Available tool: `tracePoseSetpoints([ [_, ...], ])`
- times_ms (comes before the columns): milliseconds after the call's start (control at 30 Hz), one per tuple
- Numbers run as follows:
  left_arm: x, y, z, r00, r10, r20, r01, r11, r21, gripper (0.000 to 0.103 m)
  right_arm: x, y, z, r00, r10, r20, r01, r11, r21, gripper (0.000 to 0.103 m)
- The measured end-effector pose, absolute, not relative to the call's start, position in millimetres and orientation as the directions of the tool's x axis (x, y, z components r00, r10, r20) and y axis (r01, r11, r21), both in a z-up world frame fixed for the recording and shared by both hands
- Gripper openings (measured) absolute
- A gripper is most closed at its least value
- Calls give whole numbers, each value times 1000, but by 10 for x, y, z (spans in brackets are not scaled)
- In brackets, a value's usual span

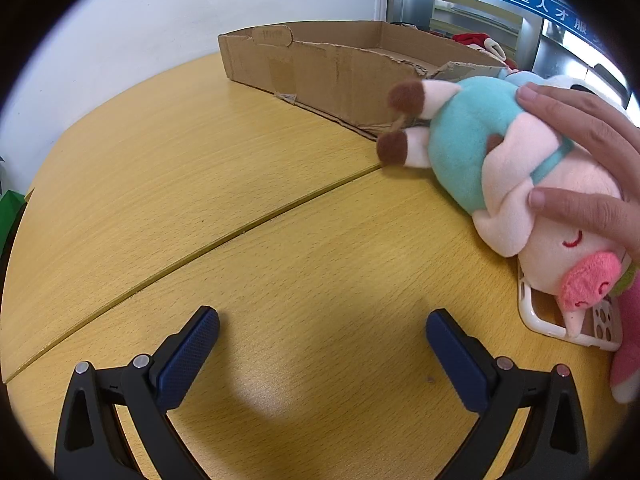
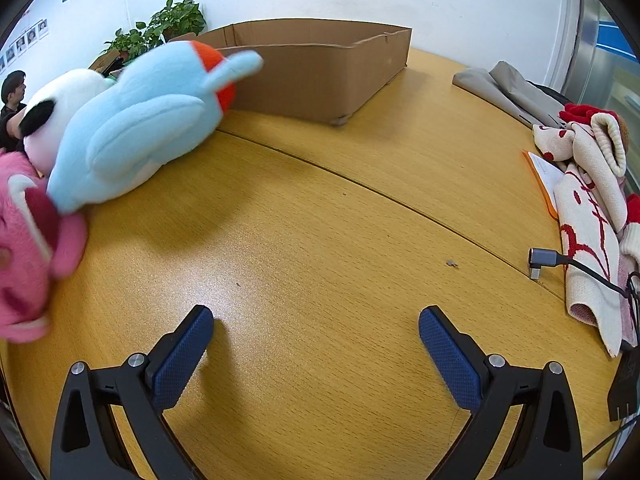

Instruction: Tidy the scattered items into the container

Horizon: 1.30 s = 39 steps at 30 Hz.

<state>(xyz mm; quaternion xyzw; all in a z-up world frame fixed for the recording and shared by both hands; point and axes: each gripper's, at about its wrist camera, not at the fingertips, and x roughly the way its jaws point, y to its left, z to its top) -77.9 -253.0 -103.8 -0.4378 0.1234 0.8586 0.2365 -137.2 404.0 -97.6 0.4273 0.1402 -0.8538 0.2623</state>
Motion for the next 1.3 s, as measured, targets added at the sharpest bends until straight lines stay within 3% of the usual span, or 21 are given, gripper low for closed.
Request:
tracePoseSetpoints([
  [1300, -812, -2544, -993, -501, 301, -811, -521, -854, 4, 103, -1373, 4041, -976, -498, -327, -803, 567, -824, -15, 103],
])
